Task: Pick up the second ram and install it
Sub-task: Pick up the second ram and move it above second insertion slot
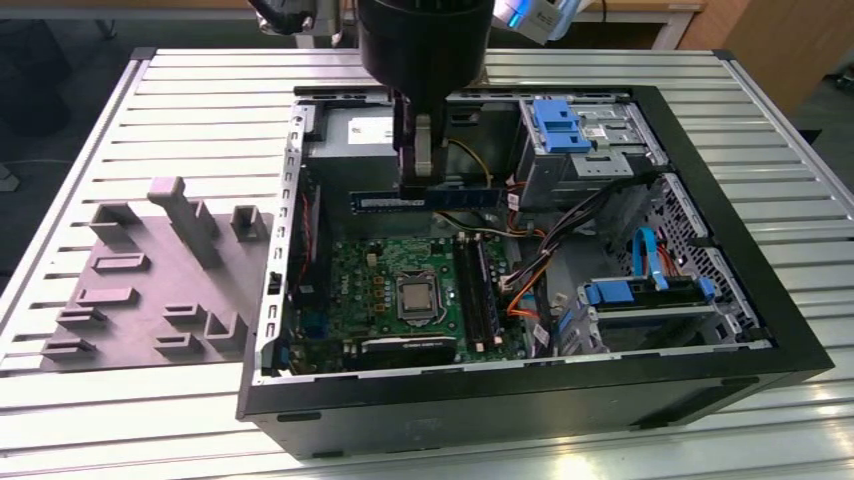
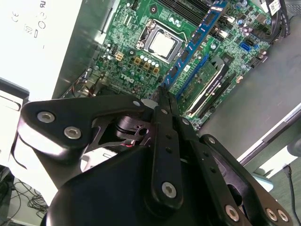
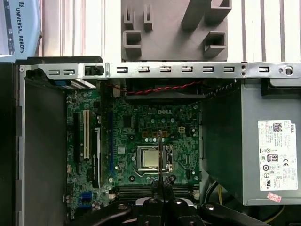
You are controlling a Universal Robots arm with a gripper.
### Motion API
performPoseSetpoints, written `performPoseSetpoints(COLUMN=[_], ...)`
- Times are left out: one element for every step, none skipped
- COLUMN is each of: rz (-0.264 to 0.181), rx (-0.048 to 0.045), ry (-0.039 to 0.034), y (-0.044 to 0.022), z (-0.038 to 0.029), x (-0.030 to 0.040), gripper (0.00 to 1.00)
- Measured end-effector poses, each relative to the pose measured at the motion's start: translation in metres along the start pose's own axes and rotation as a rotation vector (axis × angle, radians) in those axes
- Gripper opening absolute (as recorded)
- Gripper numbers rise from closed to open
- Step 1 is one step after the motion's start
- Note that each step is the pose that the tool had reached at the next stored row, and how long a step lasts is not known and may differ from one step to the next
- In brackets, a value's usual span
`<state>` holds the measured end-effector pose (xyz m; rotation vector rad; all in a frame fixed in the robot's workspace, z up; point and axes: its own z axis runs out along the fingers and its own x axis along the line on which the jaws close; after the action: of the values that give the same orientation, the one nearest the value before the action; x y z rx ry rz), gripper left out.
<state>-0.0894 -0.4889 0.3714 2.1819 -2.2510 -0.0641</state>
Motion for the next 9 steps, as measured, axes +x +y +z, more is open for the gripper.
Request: performPoseSetpoints(rz=[0.0, 0.0, 0.0, 0.0, 0.0, 0.0, 0.0, 0.0, 0.0], rx=[0.0, 0.0, 0.0, 0.0, -0.0001, 0.0, 0.0, 0.0001, 0.0], ry=[0.0, 0.0, 0.0, 0.0, 0.0001, 0.0, 0.0, 0.0001, 0.0001], y=[-0.0003, -0.0005, -0.0008, -0.001, -0.0013, -0.0016, -0.0018, -0.0021, -0.0024], z=[0.0004, 0.0008, 0.0012, 0.0016, 0.002, 0.0024, 0.0028, 0.0032, 0.0035], x=[0.0, 0.0, 0.0, 0.0, 0.0, 0.0, 0.0, 0.0, 0.0], gripper=[0.12, 0.12, 0.12, 0.12, 0.12, 0.12, 0.12, 0.12, 0.12])
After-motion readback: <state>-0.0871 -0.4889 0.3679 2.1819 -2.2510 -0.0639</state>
